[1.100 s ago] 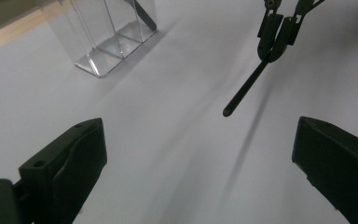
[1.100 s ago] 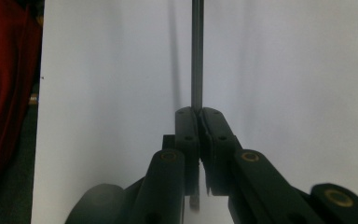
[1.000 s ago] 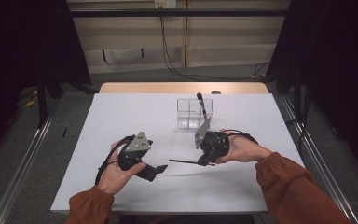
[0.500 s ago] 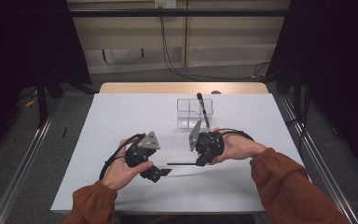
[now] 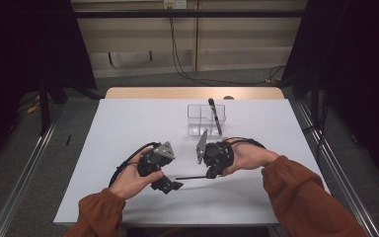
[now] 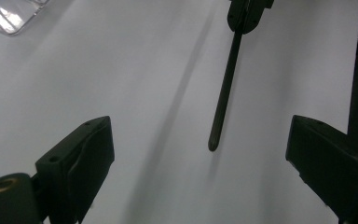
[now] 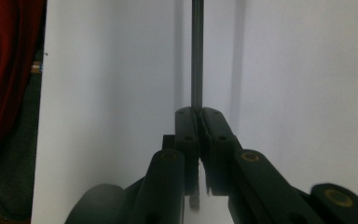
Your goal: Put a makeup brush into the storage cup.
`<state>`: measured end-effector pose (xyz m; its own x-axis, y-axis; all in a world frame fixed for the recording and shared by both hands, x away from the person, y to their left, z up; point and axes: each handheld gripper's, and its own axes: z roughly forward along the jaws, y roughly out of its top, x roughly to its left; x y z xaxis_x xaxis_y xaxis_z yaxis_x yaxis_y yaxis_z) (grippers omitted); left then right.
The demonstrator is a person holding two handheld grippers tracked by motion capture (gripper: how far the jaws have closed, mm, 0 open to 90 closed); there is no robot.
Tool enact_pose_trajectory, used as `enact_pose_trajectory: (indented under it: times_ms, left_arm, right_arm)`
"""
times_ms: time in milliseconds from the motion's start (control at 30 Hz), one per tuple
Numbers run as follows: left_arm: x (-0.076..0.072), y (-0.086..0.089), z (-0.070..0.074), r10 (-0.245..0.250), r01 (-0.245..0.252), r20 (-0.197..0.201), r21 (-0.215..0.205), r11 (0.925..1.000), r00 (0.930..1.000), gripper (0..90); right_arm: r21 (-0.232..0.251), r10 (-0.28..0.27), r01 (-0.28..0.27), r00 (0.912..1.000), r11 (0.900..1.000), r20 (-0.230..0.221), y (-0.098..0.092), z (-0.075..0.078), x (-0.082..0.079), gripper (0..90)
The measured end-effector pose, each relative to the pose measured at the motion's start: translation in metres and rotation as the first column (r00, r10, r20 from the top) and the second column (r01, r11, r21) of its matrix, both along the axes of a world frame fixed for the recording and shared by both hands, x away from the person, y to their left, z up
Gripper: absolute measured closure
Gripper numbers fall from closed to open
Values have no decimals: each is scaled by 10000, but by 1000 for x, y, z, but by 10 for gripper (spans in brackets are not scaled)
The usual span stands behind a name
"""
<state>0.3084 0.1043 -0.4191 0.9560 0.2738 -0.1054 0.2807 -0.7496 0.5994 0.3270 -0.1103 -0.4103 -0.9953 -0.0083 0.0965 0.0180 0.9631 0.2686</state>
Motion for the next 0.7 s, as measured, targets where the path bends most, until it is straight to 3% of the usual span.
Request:
enact_pose_trajectory:
  times_ms: [33, 100, 167, 300, 367, 433, 700]
  left_arm:
    - [0, -1, 0, -3, 2, 90, 119, 9999, 10000, 76]
    - [1, -1, 0, -280, 279, -197, -28, 9996, 9994, 76]
    - [2, -1, 1, -496, 499, -213, 121, 9987, 9985, 76]
    - [2, -6, -2, -441, 462, -434, 465, 9979, 9981, 63]
    - [3, -8, -2, -130, 161, -533, 572, 9982, 9985, 38]
    - [4, -9, -2, -171, 198, -401, 689, 9974, 9990, 80]
    - [8, -14, -3, -257, 316, -634, 949, 9950, 9977, 283]
  right_arm:
    - [26, 51, -51, 10000, 10000, -7, 1, 1, 0, 868]
    - [12, 103, -103, 9999, 9999, 87, 3, 2, -1, 868]
    - [55, 167, -168, 9998, 9998, 141, 4, 2, 0, 868]
    - [-23, 209, -209, 9997, 9998, 93, 6, 2, 0, 868]
    - [58, 229, -230, 9996, 9997, 138, 6, 2, 0, 868]
    - [71, 190, -191, 9998, 9998, 107, 7, 2, 0, 868]
    - [223, 276, -279, 9995, 9994, 130, 8, 1, 0, 868]
